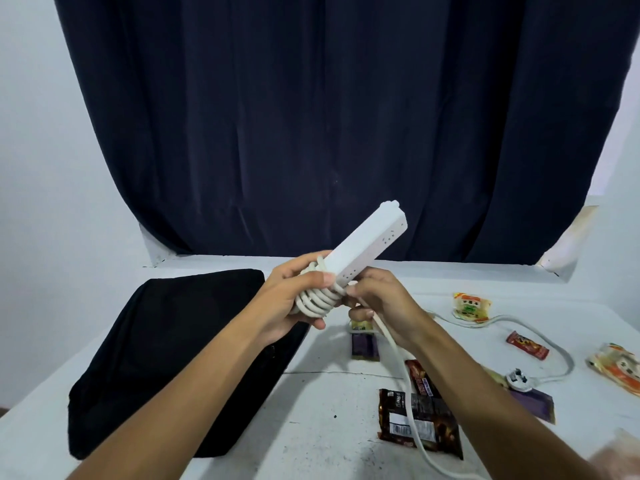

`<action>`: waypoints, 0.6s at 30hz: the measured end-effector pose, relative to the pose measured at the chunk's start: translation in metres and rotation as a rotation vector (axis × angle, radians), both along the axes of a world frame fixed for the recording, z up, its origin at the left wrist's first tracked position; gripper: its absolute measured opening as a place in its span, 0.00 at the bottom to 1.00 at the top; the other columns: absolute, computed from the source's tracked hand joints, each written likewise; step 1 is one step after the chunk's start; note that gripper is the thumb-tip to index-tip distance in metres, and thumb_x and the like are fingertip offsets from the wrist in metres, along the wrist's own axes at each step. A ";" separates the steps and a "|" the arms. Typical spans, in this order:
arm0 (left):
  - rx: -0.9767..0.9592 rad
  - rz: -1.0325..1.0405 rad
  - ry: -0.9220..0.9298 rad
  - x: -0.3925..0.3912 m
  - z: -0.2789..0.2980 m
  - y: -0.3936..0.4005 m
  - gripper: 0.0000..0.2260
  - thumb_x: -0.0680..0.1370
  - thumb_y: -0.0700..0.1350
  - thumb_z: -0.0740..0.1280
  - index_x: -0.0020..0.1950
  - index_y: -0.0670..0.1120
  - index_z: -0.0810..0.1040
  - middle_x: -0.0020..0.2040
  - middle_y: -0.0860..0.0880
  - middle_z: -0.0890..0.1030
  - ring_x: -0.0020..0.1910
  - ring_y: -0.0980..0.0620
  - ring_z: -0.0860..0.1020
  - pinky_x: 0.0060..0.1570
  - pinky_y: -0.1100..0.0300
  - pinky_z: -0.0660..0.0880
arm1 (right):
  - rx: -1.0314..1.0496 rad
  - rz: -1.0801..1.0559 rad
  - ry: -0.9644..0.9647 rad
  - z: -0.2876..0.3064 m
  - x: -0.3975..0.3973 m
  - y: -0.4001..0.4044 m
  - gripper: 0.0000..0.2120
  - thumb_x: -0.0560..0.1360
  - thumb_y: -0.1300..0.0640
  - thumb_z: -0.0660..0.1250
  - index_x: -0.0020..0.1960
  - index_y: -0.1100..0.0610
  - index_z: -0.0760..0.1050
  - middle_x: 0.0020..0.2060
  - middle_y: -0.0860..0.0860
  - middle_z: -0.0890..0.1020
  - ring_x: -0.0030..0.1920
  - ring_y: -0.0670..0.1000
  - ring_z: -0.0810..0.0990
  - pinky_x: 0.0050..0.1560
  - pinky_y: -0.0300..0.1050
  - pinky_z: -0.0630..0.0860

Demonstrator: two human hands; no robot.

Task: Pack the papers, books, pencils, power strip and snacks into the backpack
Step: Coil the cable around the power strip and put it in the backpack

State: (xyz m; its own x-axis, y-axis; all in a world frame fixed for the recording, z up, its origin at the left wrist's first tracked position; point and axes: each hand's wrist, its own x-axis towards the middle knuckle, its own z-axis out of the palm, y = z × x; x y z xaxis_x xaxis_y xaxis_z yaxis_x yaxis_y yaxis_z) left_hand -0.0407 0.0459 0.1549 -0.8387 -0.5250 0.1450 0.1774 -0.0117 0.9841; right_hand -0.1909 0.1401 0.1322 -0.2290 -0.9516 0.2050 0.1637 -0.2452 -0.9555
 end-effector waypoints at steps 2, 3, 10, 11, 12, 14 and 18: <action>0.003 0.027 -0.019 -0.001 0.000 0.002 0.25 0.63 0.50 0.76 0.58 0.43 0.79 0.43 0.41 0.80 0.35 0.45 0.79 0.27 0.57 0.75 | -0.005 0.029 0.046 0.001 0.002 0.002 0.06 0.68 0.56 0.71 0.42 0.58 0.80 0.34 0.49 0.76 0.33 0.44 0.70 0.26 0.35 0.59; 0.007 0.044 -0.032 -0.001 0.000 0.002 0.25 0.64 0.51 0.77 0.57 0.41 0.78 0.42 0.41 0.80 0.34 0.46 0.79 0.26 0.58 0.75 | 0.007 0.013 0.069 0.001 0.004 0.003 0.07 0.69 0.54 0.73 0.42 0.57 0.80 0.33 0.47 0.77 0.33 0.43 0.71 0.26 0.34 0.60; 0.018 0.183 -0.160 -0.007 0.005 0.009 0.35 0.65 0.70 0.67 0.53 0.40 0.81 0.39 0.41 0.79 0.30 0.48 0.78 0.24 0.60 0.71 | 0.076 -0.135 0.038 -0.003 0.018 0.001 0.18 0.64 0.45 0.72 0.41 0.60 0.77 0.30 0.50 0.74 0.26 0.42 0.68 0.24 0.33 0.62; 0.029 0.197 -0.168 -0.008 0.005 0.008 0.33 0.66 0.70 0.66 0.50 0.41 0.82 0.38 0.41 0.79 0.30 0.48 0.78 0.24 0.60 0.71 | 0.080 -0.164 0.043 -0.004 0.021 0.001 0.19 0.65 0.43 0.72 0.41 0.59 0.77 0.31 0.51 0.74 0.26 0.42 0.68 0.24 0.34 0.62; 0.042 0.210 -0.181 -0.009 0.005 0.008 0.31 0.68 0.70 0.65 0.49 0.42 0.82 0.38 0.41 0.79 0.30 0.48 0.77 0.24 0.60 0.70 | 0.083 -0.194 0.054 -0.006 0.023 0.000 0.20 0.65 0.41 0.72 0.41 0.59 0.77 0.32 0.53 0.73 0.27 0.44 0.68 0.25 0.35 0.62; 0.063 0.225 -0.229 -0.009 0.006 0.007 0.31 0.71 0.70 0.64 0.50 0.42 0.82 0.37 0.42 0.79 0.30 0.48 0.77 0.24 0.60 0.70 | 0.098 -0.245 0.090 -0.010 0.026 -0.001 0.24 0.65 0.37 0.71 0.41 0.59 0.76 0.33 0.56 0.73 0.30 0.47 0.68 0.25 0.36 0.63; 0.132 0.205 -0.297 -0.008 0.009 0.001 0.30 0.75 0.67 0.61 0.61 0.42 0.77 0.41 0.42 0.80 0.32 0.47 0.80 0.25 0.58 0.74 | 0.130 -0.282 0.013 -0.018 0.030 0.002 0.22 0.68 0.38 0.70 0.43 0.58 0.77 0.32 0.50 0.74 0.31 0.47 0.69 0.25 0.36 0.62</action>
State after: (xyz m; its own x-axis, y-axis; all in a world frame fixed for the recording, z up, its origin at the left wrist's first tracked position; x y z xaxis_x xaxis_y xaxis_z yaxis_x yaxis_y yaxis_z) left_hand -0.0484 0.0465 0.1636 -0.7094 -0.6843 -0.1687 -0.1034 -0.1357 0.9853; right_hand -0.1605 0.1426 0.1142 -0.4863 -0.8691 0.0904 0.0943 -0.1550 -0.9834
